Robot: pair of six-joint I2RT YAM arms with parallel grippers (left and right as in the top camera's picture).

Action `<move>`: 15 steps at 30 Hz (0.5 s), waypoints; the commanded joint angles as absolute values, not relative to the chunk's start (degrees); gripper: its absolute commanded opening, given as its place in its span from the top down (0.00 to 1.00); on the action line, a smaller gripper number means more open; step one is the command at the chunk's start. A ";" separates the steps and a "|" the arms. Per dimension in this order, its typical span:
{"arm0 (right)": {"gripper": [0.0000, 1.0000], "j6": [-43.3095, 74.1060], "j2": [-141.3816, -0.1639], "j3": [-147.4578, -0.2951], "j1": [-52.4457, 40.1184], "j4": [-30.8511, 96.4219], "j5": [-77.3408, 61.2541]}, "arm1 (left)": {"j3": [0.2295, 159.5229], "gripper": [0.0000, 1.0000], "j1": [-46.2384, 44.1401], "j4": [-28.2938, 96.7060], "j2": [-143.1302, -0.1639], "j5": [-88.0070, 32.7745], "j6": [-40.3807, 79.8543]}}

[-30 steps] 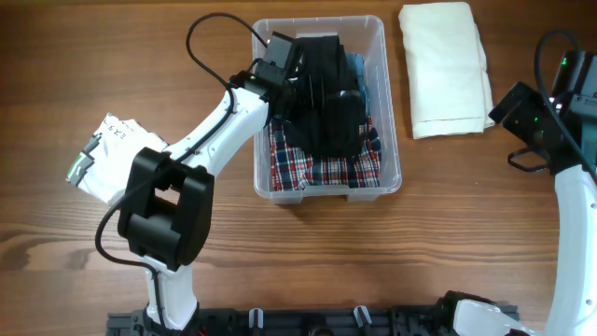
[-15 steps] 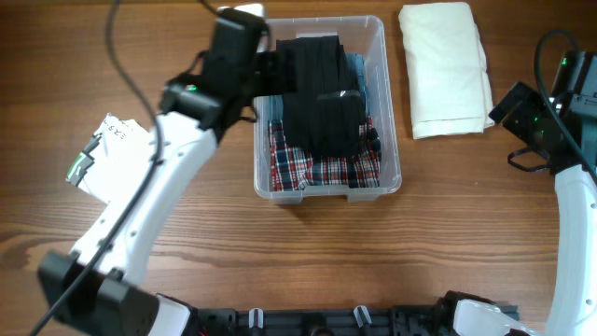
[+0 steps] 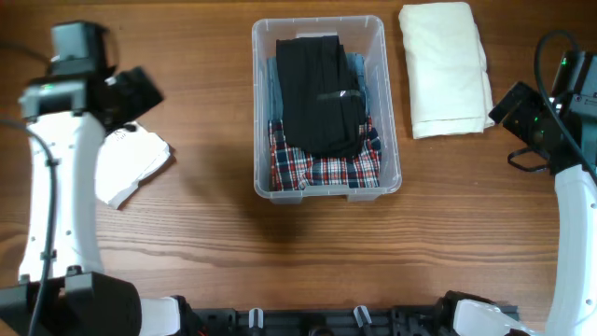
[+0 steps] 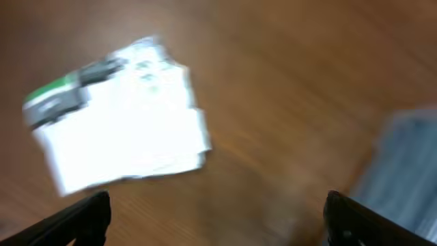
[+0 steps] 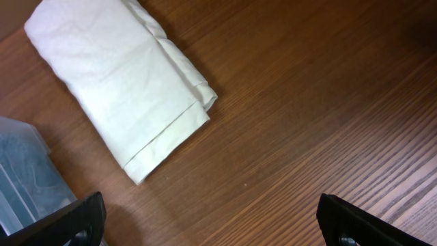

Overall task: Pack container
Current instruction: 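Lower the black garment into the bin's upper half and release, then move the left gripper to the white graphic T-shirt and grasp it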

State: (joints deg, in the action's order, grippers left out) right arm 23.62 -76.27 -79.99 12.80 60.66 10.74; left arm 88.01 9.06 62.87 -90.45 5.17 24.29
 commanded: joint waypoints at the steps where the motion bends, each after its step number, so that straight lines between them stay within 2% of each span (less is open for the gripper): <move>1: 0.00 23.99 -76.73 -80.14 12.88 60.60 11.14 | 86.67 0.00 15.79 65.78 -89.67 5.91 29.45; 7: 0.00 23.99 -76.73 -80.14 12.88 60.60 11.16 | 80.64 0.00 23.90 66.74 -89.69 6.00 36.53; 15: 0.00 24.01 -76.73 -80.14 12.88 60.60 11.14 | 70.11 0.00 32.69 61.17 -89.69 6.13 36.42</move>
